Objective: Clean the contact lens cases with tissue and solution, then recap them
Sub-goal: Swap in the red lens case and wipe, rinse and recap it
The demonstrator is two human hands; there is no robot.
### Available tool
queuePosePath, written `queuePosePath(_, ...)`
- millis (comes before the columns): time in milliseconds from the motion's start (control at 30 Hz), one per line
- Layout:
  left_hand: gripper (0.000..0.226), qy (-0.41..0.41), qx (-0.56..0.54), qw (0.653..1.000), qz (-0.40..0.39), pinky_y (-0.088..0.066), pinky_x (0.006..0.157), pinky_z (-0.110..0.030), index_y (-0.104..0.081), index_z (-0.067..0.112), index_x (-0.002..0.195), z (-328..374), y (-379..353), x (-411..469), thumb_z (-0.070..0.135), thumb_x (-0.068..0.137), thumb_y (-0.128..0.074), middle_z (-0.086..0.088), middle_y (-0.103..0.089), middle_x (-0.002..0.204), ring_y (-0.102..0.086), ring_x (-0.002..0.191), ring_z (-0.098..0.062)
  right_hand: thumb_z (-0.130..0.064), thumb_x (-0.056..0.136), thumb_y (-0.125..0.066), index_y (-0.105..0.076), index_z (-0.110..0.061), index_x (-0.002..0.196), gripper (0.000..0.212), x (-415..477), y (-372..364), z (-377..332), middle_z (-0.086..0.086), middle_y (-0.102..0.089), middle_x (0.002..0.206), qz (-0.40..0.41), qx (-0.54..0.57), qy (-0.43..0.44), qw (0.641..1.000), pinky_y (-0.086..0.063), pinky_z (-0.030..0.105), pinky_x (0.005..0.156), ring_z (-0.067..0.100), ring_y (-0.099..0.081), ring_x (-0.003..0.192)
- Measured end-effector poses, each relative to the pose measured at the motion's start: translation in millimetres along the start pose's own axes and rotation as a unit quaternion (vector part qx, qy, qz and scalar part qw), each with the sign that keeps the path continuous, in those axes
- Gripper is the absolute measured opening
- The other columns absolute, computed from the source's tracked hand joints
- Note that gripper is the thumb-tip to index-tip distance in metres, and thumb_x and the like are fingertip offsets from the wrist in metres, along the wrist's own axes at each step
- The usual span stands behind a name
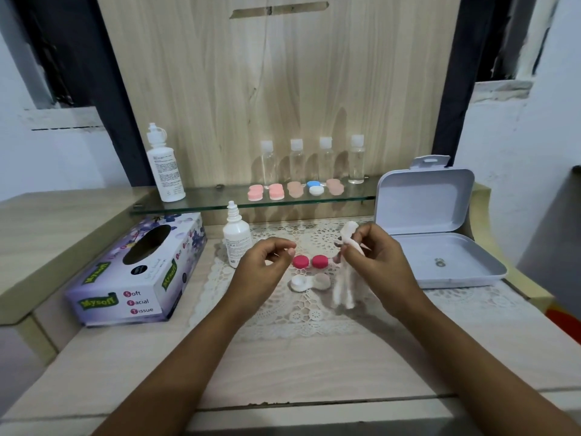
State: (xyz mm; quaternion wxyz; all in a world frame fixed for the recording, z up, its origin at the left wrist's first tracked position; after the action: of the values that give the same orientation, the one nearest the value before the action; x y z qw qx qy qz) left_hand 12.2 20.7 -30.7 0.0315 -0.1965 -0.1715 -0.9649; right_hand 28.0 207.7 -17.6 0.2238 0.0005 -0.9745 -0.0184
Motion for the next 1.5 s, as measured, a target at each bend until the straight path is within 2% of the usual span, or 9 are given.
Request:
queuePosePath(67,0.012,0.001,0.077,0.997,-0.025,-0.040,0.075,-0.009,-0.064,0.026,0.101,-5,-2,0,0.024,0.091,-0.057,0.009,-0.061,0.101,-0.054,0.092,0.000,-0.004,0.084,-0.061,-0.050,-0.017,0.077,0.018,1,3,-1,-0.002,-0.061,0.077,0.019,-0.117,0.040,0.992,-0.048,0.025,0.071,0.017,-0.061,0.075)
queuePosePath(133,0.020,-0.022,0.167,0.983,-0.072,-0.040,0.081,-0.014,-0.062,0.028,0.109,-8,-8,-3,0.031,0.090,-0.057,0.008,-0.056,0.104,-0.052,0.097,-0.004,-0.010,0.083,-0.064,-0.057,-0.020,0.085,0.013,0,-1,-2,-0.011,-0.062,0.088,0.003,-0.259,0.094,0.961,-0.041,0.007,0.069,0.006,-0.059,0.078)
queuePosePath(167,0.026,-0.037,0.208,0.973,-0.097,-0.041,0.086,-0.020,-0.061,0.029,0.114,-9,-11,-4,0.036,0.089,-0.058,0.008,-0.055,0.105,-0.051,0.100,-0.006,-0.012,0.084,-0.064,-0.061,-0.017,0.092,0.009,0,-5,0,-0.010,-0.062,0.094,-0.017,-0.316,0.120,0.941,-0.038,0.007,0.071,0.006,-0.059,0.083)
queuePosePath(300,0.038,-0.051,0.302,0.941,-0.141,-0.041,0.095,-0.037,-0.061,0.029,0.119,-15,-18,-6,0.045,0.085,-0.061,0.008,-0.055,0.107,-0.049,0.106,-0.011,-0.024,0.085,-0.048,-0.064,-0.015,0.108,0.029,-4,-19,19,0.001,-0.061,0.109,-0.120,-0.440,0.126,0.881,-0.042,0.027,0.083,0.018,-0.058,0.098)
queuePosePath(533,0.022,-0.080,0.281,0.948,-0.128,-0.042,0.090,-0.042,-0.069,0.029,0.103,-14,-19,-7,0.036,0.083,-0.066,0.015,-0.057,0.095,-0.052,0.096,-0.010,-0.017,0.085,-0.048,-0.069,-0.012,0.103,0.028,-4,-23,26,0.004,-0.057,0.108,-0.175,-0.445,0.107,0.872,-0.033,0.015,0.080,0.017,-0.056,0.099)
queuePosePath(767,0.022,-0.080,0.266,0.953,-0.121,-0.042,0.091,-0.043,-0.070,0.028,0.103,-16,-20,-7,0.034,0.082,-0.068,0.015,-0.059,0.099,-0.053,0.096,-0.008,-0.051,0.076,-0.019,-0.067,-0.028,0.103,0.059,-9,-28,28,-0.001,-0.053,0.108,-0.179,-0.531,0.111,0.821,-0.040,0.032,0.074,0.024,-0.054,0.095)
queuePosePath(1033,0.021,-0.083,0.271,0.954,-0.100,-0.042,0.091,-0.039,-0.070,0.029,0.102,-14,-20,-8,0.036,0.082,-0.067,0.019,-0.055,0.092,-0.051,0.089,-0.002,-0.051,0.071,-0.004,-0.061,-0.017,0.109,0.077,-11,-34,22,0.003,-0.054,0.115,-0.184,-0.583,0.132,0.781,-0.034,0.034,0.075,0.027,-0.053,0.104)
queuePosePath(1300,0.021,-0.082,0.251,0.959,-0.106,-0.043,0.090,-0.045,-0.072,0.027,0.101,-16,-21,-7,0.032,0.082,-0.068,0.017,-0.057,0.093,-0.054,0.093,-0.006,-0.040,0.080,-0.036,-0.064,-0.026,0.107,0.041,-6,-25,33,-0.004,-0.053,0.111,-0.198,-0.502,0.096,0.837,-0.037,0.032,0.077,0.022,-0.050,0.103)
queuePosePath(1500,0.021,-0.087,0.242,0.960,-0.110,-0.042,0.092,-0.043,-0.072,0.026,0.102,-17,-21,-8,0.030,0.082,-0.068,0.017,-0.057,0.096,-0.053,0.094,-0.003,-0.045,0.088,-0.027,-0.059,-0.030,0.115,0.045,-10,-26,32,-0.004,-0.051,0.115,-0.196,-0.556,0.096,0.802,-0.037,0.034,0.078,0.023,-0.047,0.104)
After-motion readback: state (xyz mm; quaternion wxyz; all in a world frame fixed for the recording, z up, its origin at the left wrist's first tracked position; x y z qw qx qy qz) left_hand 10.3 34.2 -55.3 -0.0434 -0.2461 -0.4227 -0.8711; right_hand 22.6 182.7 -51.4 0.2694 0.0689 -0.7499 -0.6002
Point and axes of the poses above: each hand's wrist, its own x-axis towards the middle knuckle, its own y-axis out of the back of the hand, z = x × y, the point moved 6 cm from there along x, towards the middle knuckle
